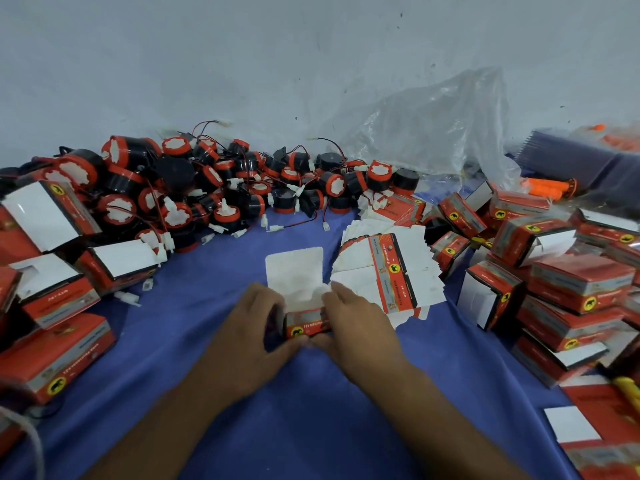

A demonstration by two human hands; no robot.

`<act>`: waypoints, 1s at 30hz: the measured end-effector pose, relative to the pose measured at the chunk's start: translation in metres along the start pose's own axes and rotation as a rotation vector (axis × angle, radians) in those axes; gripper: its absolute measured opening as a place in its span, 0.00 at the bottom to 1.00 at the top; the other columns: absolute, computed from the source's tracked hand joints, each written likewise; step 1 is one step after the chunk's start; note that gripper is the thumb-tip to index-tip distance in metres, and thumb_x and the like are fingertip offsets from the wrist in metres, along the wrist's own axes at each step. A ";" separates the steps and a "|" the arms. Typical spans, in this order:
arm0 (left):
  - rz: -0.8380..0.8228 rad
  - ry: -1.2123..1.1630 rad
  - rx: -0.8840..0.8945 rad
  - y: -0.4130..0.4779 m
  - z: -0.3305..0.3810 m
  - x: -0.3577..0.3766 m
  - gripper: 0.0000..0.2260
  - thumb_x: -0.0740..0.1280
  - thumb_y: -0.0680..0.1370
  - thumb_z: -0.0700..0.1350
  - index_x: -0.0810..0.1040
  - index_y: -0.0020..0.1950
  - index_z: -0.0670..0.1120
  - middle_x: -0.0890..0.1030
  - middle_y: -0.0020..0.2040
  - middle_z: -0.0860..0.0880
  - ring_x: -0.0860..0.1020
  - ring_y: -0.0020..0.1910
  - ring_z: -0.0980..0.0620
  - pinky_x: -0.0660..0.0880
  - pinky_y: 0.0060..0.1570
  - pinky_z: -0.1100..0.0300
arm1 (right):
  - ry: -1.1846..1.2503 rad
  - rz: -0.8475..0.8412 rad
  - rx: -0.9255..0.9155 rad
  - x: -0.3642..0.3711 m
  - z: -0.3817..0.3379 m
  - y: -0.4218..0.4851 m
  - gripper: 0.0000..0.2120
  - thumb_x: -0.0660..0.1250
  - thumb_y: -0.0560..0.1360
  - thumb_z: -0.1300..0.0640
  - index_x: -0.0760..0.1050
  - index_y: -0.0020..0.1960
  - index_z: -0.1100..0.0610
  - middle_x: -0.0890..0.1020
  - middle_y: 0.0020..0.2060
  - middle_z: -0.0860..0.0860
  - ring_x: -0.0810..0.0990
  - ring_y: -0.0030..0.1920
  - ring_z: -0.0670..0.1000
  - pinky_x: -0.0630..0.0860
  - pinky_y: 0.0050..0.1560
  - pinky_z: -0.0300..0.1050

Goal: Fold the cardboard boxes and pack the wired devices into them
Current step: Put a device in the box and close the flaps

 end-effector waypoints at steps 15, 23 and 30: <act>0.253 0.011 -0.390 0.000 -0.023 -0.005 0.24 0.67 0.67 0.65 0.68 0.57 0.57 0.70 0.54 0.56 0.71 0.54 0.51 0.68 0.53 0.54 | 0.355 0.007 0.069 -0.014 -0.004 0.229 0.11 0.66 0.81 0.52 0.74 0.52 0.61 0.78 0.39 0.56 0.75 0.38 0.53 0.75 0.41 0.50; 0.249 -0.069 -0.411 0.001 -0.035 0.001 0.23 0.71 0.63 0.61 0.63 0.53 0.69 0.68 0.52 0.68 0.70 0.55 0.56 0.75 0.54 0.49 | 0.484 0.005 0.129 0.048 -0.034 0.315 0.24 0.69 0.79 0.49 0.71 0.69 0.60 0.79 0.62 0.60 0.77 0.63 0.62 0.75 0.60 0.50; 0.164 -0.110 -0.426 0.001 -0.033 -0.007 0.23 0.73 0.64 0.64 0.66 0.53 0.65 0.72 0.54 0.66 0.70 0.56 0.58 0.70 0.56 0.55 | 0.508 0.178 0.069 -0.017 -0.004 0.245 0.16 0.64 0.82 0.52 0.72 0.65 0.60 0.80 0.56 0.58 0.79 0.54 0.60 0.76 0.52 0.50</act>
Point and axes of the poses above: each hand's wrist, its own y-axis towards the middle knuckle, its own x-axis out of the palm, z = x × y, the point moved 2 cm from there along y, towards the middle knuckle
